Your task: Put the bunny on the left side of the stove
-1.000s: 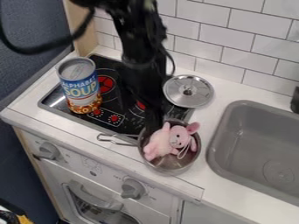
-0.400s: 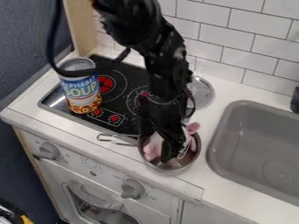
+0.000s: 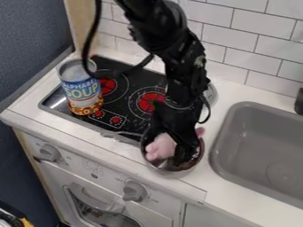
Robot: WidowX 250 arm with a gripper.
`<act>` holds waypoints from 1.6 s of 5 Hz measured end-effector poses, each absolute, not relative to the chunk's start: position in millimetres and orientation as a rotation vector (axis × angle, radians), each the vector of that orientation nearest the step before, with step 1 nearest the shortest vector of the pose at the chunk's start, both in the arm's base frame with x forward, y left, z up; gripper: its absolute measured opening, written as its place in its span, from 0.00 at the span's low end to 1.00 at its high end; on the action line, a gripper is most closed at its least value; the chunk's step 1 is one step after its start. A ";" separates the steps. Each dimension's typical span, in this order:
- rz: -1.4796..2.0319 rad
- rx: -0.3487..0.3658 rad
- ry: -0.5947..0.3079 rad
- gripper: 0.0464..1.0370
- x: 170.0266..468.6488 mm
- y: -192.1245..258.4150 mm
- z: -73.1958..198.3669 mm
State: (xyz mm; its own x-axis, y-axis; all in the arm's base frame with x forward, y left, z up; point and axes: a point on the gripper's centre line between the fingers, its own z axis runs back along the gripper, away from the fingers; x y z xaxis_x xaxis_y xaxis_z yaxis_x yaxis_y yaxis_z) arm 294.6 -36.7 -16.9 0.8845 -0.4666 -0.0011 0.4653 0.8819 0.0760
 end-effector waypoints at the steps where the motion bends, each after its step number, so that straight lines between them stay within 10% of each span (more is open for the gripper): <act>1: -0.488 0.092 -0.027 0.63 295.9 -38.9 -17.1; 3: -0.485 0.100 -0.032 0.29 295.8 -38.9 -15.9; 8: -0.188 0.118 -0.192 0.28 361.3 45.4 88.3</act>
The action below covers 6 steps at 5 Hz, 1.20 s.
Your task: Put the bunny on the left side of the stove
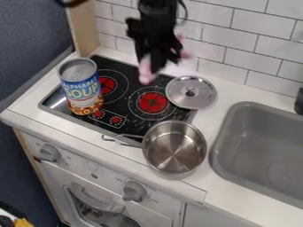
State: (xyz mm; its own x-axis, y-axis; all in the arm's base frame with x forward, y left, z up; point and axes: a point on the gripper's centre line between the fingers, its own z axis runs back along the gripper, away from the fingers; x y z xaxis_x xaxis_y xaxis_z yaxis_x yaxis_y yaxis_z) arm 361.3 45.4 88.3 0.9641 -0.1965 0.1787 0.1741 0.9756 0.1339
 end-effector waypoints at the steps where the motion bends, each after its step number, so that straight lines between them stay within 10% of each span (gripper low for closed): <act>1: -0.049 0.139 -0.189 0.28 382.2 93.4 93.7; 6: 0.279 0.230 -0.067 0.28 353.7 224.0 68.9</act>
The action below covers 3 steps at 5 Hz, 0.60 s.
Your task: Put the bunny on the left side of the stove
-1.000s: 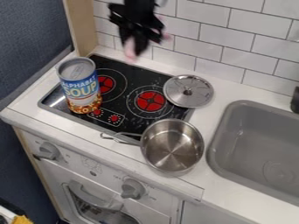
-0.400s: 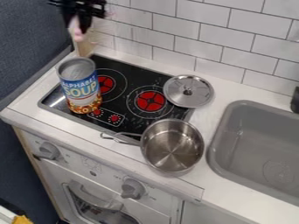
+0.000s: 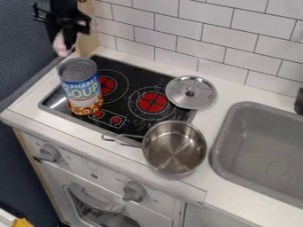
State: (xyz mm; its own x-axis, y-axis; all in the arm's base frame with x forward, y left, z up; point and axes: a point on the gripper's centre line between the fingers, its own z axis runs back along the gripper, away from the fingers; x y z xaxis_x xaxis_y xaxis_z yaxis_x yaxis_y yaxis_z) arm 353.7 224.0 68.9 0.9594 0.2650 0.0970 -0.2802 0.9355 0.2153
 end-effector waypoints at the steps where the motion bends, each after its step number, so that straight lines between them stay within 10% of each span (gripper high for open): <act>1: 0.328 0.209 -0.027 0.28 342.5 234.1 57.6; 3: 0.395 0.155 0.019 0.28 333.0 240.4 29.5</act>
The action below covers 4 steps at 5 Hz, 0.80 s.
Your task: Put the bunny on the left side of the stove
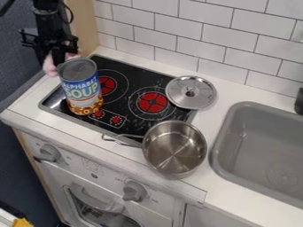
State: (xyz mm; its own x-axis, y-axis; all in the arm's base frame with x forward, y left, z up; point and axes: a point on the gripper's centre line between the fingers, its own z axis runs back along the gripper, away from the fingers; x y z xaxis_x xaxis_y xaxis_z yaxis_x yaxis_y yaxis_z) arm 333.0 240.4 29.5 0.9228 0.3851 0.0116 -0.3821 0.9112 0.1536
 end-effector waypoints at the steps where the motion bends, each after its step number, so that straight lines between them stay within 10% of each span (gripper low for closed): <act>1: 0.436 0.177 0.010 0.28 334.7 244.8 17.9; 4: 0.514 0.165 0.055 0.34 328.3 246.7 -8.7</act>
